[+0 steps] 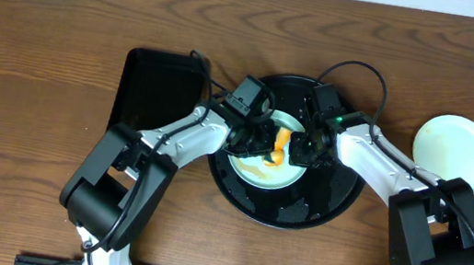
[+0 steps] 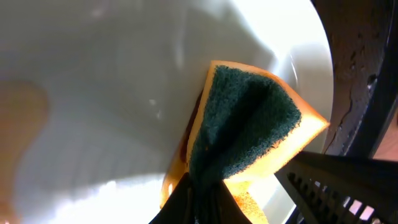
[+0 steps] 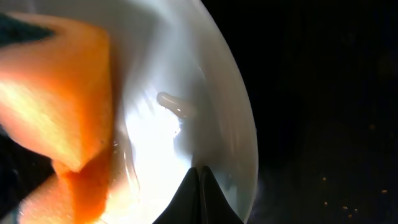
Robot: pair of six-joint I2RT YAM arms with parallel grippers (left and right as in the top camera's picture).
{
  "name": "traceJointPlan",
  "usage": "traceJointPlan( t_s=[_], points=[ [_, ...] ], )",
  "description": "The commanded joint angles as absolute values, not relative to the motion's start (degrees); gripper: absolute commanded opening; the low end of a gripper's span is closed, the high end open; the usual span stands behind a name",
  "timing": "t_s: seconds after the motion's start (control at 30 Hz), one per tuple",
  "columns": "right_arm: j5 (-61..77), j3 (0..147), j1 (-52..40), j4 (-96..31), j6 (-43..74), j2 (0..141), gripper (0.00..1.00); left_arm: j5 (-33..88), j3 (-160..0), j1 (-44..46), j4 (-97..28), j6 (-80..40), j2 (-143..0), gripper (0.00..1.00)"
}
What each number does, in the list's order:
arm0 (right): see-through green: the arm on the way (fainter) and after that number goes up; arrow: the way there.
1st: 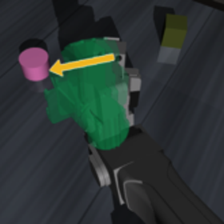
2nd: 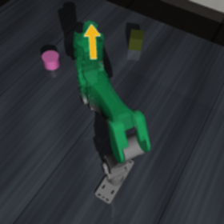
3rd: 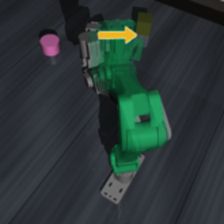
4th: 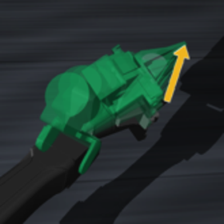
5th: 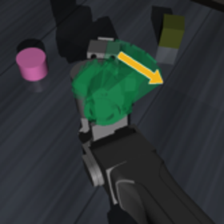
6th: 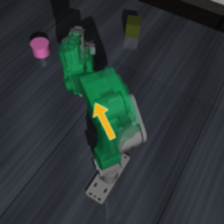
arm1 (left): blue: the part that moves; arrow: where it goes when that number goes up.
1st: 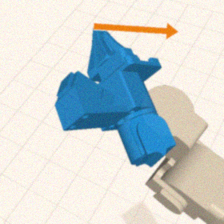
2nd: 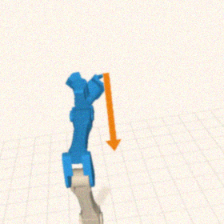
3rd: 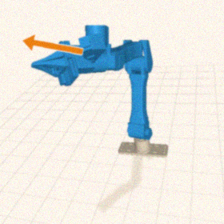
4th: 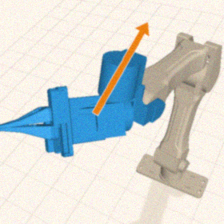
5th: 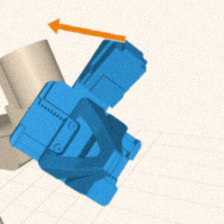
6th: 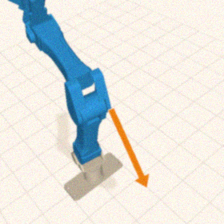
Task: Clean dirty plates on tray and stack at the side
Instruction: 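Scrub the remaining pale blue plate with the sponge in the left gripper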
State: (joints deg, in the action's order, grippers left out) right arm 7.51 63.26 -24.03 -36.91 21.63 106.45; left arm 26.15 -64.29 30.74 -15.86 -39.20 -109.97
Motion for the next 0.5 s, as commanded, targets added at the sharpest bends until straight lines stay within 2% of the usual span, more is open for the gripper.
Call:
traceJointPlan(
  t_s=[0.0, 0.27, 0.47],
  points=[
    [7.11, 62.98, -24.47, -37.28, 21.19, 108.75, 0.01, 19.99, -63.81, 27.42, -16.86, -39.75, -110.67, 0.07],
    [7.07, 62.98, -24.40, -37.50, 21.17, 108.75, 0.01, 17.32, -63.81, 23.73, -20.93, -39.00, -107.79, 0.07],
    [6.92, 63.00, -24.40, -37.19, 21.15, 108.60, 0.01, 16.75, -63.83, 23.51, -25.56, -33.32, -99.18, 0.08]
  ],
)
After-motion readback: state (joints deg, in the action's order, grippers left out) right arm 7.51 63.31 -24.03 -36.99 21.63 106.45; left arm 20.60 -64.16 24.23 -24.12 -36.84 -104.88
